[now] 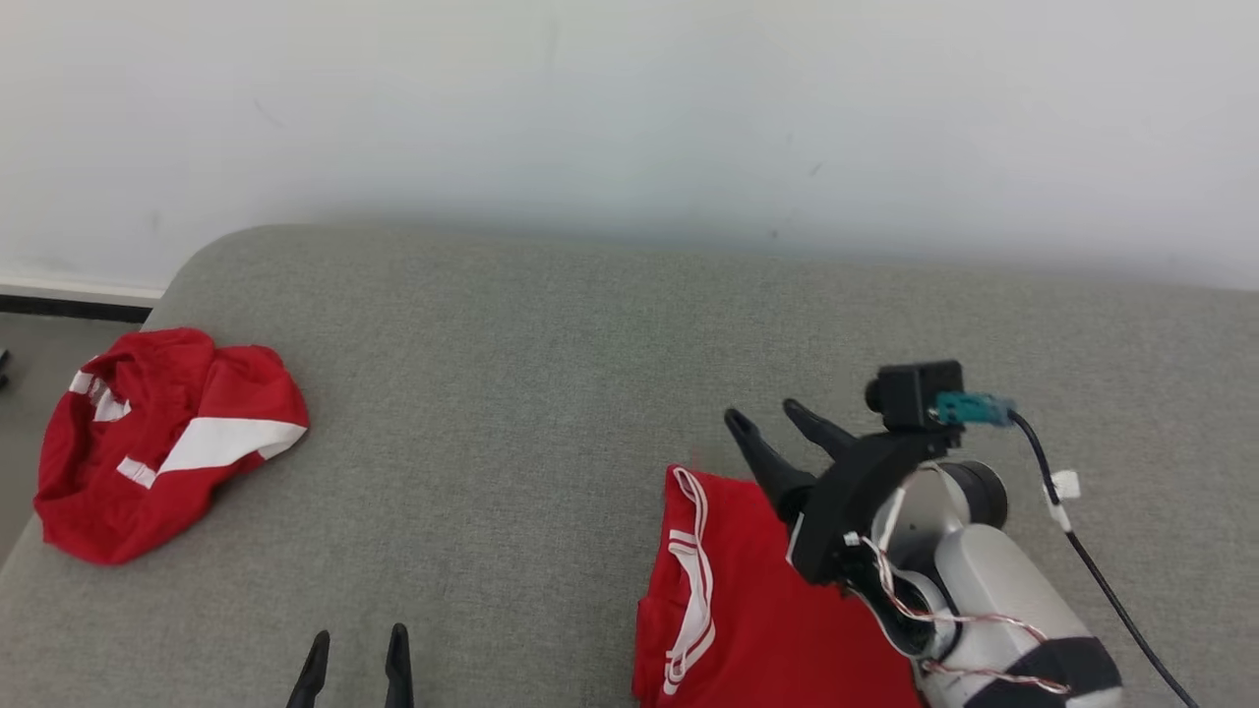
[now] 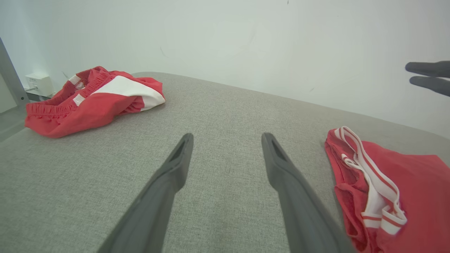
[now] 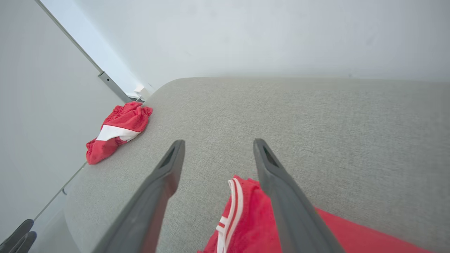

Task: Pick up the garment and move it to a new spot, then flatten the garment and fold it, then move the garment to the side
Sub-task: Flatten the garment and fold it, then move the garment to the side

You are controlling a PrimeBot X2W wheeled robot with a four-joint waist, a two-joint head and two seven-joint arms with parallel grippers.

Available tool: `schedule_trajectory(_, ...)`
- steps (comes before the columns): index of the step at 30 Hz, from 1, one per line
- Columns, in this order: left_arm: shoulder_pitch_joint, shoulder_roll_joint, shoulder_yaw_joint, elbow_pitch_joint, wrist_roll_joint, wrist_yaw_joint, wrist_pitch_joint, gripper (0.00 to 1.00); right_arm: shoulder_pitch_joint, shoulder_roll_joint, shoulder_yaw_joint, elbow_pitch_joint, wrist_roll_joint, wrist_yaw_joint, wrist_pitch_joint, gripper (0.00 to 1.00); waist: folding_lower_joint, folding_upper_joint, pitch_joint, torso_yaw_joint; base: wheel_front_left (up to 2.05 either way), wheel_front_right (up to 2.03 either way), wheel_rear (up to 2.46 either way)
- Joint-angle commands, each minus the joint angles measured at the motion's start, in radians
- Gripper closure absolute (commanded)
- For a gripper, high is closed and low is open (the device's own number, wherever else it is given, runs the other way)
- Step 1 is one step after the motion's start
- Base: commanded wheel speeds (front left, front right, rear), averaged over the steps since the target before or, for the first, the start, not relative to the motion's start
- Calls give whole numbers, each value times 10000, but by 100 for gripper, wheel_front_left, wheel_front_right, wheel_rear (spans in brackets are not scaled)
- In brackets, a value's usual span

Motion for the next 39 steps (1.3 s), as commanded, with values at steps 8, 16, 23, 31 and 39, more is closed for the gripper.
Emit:
schedule_trajectory(8, 100, -1, 375, -169, 95, 24, -29, 0, 1957, -865, -1444, -1290, -1858, -24, -1307, 0, 0, 0, -476, -950, 0, 0, 0)
schedule_trajectory(16, -9, -1, 532, -148, 27, 35, -29, 0, 3798, -860, -2706, -2536, -2930, -24, -2254, 0, 0, 0, -530, -1379, 0, 0, 0)
schedule_trajectory(23, 19, 1, 654, -11, 201, -67, -29, 0, 4953, -1022, -2937, -2942, -3178, -24, -2786, 0, 0, 0, -658, -1450, 0, 0, 0)
schedule_trajectory(31, 297, 1, 936, 183, 529, -309, -29, 0, 5858, -1133, -2899, -2801, -3065, -24, -3664, 0, 0, 0, -858, -1446, 0, 0, 0)
schedule_trajectory(39, 417, -1, 999, 577, 540, -413, -29, 0, 6110, -834, -3107, -2447, -3038, -24, -3895, 0, 0, 0, -961, -1457, 0, 0, 0)
